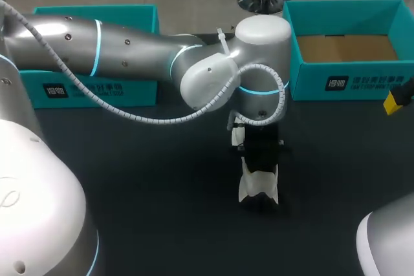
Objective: Take the shoe out of the shoebox, open the shoe tongue, remove and reinsert the insole, then place the shoe into the shoebox
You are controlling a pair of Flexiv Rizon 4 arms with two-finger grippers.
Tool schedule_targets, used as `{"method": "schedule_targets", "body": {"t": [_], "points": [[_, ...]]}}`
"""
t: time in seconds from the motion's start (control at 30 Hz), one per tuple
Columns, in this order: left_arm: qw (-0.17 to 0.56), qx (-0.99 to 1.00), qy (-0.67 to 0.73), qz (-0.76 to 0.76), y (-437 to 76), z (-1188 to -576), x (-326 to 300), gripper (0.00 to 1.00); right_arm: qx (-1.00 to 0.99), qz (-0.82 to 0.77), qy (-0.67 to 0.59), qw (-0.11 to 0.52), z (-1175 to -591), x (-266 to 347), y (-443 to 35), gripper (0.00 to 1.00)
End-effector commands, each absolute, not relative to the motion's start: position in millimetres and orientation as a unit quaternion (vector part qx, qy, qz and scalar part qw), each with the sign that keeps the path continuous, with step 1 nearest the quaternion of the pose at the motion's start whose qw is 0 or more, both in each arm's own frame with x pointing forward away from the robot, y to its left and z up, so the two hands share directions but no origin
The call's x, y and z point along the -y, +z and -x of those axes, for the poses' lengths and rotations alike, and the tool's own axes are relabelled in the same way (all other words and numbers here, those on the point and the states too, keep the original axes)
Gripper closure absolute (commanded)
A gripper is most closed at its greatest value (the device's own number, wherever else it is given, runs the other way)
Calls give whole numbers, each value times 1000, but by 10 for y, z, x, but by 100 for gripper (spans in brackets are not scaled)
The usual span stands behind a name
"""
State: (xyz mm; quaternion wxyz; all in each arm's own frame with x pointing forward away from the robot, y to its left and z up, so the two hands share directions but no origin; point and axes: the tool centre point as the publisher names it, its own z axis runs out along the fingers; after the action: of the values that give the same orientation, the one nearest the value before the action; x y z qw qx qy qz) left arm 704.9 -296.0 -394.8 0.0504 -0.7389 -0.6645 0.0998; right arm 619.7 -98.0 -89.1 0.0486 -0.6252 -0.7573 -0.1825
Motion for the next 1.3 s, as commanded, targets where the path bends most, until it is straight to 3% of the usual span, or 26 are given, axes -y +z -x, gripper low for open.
{"method": "schedule_targets", "body": {"t": [0.03, 0.4, 0.8, 1.2, 1.3], "points": [[24, 667, 75, 741, -3766, -6987, 2826, 100, 758, 626, -179, 50, -6226, 974, -873, 0], [19, 672, 67, 737, -4061, -6877, 2855, 100, 758, 626, -179, 50, -6226, 974, -873, 0], [-44, 680, 33, 731, -3598, -7245, 2804, 100, 758, 626, -179, 50, -6226, 974, -873, 0], [-68, 688, 24, 722, -3574, -7419, 2885, 100, 758, 626, -179, 50, -6226, 974, -873, 0], [-69, 690, 22, 720, -3576, -7419, 2887, 65, 758, 626, -179, 50, -6226, 974, -873, 0]]}}
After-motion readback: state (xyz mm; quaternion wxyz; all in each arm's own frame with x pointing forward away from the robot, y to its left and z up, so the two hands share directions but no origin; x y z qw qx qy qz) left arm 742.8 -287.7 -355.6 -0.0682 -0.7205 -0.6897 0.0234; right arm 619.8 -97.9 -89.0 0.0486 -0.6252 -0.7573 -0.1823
